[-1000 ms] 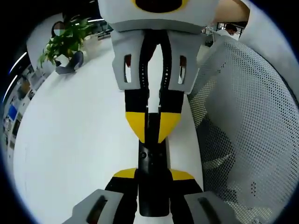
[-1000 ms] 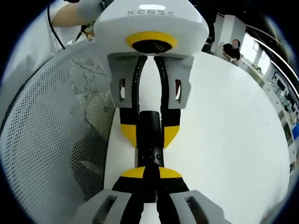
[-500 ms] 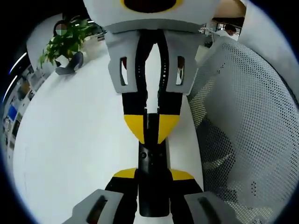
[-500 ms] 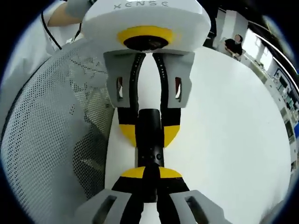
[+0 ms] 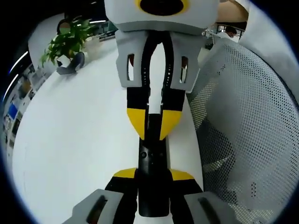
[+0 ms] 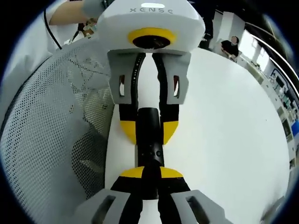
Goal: Press the specified remote control buttons in sequence, fully releasing each button before pressing the next.
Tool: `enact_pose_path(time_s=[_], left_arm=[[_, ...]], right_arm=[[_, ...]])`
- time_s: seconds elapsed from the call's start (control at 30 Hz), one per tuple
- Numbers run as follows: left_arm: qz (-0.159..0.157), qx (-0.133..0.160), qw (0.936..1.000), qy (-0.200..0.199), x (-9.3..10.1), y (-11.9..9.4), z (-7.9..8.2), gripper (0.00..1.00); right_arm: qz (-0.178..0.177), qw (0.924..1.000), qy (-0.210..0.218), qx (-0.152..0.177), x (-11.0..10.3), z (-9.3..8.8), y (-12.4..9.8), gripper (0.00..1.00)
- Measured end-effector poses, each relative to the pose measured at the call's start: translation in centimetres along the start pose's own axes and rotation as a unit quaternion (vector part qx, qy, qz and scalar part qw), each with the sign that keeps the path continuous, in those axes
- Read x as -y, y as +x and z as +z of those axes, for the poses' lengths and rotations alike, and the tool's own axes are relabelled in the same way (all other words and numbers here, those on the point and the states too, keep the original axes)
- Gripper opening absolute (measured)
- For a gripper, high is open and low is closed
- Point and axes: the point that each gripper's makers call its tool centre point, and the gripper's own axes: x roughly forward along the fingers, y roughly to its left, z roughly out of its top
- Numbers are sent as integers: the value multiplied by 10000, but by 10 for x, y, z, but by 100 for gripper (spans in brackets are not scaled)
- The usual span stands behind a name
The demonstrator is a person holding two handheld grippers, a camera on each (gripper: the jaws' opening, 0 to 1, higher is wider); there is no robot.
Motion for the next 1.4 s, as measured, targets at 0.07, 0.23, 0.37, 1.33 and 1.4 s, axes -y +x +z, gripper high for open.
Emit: enact_pose_path(time_s=[0.07, 0.23, 0.37, 1.33, 1.4], left_arm=[[13, -28, 10000, 5, 0, 0, 0, 24], [-8, -178, 9998, 54, 1, 1, 1, 24], [12, -110, 9999, 14, 1, 0, 0, 24], [44, -138, 9998, -120, -2, 1, 2, 24], [58, -178, 9997, -127, -2, 1, 2, 24]], right_arm=[[-17, 9999, -35, -168, 0, 0, 1, 7], [54, 9991, 18, -422, 2, 1, 3, 6], [8, 9999, 117, -120, 1, -2, 1, 7], [-180, 9995, 242, -95, 4, -7, -2, 8], [-329, 9993, 157, 108, 2, -7, -2, 8]])
